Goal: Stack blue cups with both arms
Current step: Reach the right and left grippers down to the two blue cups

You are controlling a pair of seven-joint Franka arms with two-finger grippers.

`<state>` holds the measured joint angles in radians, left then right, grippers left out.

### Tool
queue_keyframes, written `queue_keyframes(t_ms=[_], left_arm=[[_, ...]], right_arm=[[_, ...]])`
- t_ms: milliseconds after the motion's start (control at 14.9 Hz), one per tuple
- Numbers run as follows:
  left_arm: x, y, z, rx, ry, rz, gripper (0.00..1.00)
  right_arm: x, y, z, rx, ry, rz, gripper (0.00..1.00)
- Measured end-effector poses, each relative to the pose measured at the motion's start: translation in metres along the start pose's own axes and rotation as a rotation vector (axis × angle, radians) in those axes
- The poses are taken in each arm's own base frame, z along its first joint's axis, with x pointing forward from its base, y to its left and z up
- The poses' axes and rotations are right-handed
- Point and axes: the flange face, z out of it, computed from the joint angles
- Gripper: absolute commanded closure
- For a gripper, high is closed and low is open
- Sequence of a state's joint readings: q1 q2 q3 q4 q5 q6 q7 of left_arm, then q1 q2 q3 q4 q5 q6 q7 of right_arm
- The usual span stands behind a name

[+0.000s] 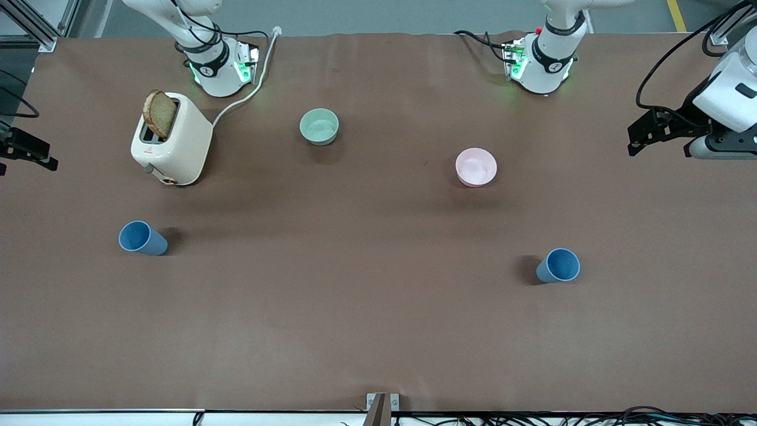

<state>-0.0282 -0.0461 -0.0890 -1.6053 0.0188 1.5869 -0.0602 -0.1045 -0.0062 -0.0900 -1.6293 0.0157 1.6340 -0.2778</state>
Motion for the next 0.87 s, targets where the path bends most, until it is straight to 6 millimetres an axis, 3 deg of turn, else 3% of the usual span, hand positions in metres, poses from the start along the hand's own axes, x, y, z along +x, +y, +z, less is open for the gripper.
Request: queue_keyframes(t_ms=[201,403,537,738,872], left_arm=[[0.002,0.0,0.004,0.0,-0.008,0.0,0.0],[0.021,-0.005,0.031,-0.003,-0.04,-0.008,0.0],[0.054,-0.013,0.074,-0.011,-0.024,-0.021,0.0],[0.103,-0.019,0.164,0.0,0.002,-0.021,0.0],[0.121,-0.02,0.221,0.011,-0.005,-0.012,0.0]], right_arm=[[0.002,-0.007,-0.011,-0.005,0.021,0.003,0.0],[-0.002,-0.019,-0.013,0.005,-0.014,0.023,0.0],[-0.005,-0.02,-0.016,0.006,-0.016,0.024,0.0],[-0.007,-0.018,-0.019,0.005,-0.012,0.031,0.0],[-0.005,-0.014,-0.018,0.001,0.005,0.04,0.0]])
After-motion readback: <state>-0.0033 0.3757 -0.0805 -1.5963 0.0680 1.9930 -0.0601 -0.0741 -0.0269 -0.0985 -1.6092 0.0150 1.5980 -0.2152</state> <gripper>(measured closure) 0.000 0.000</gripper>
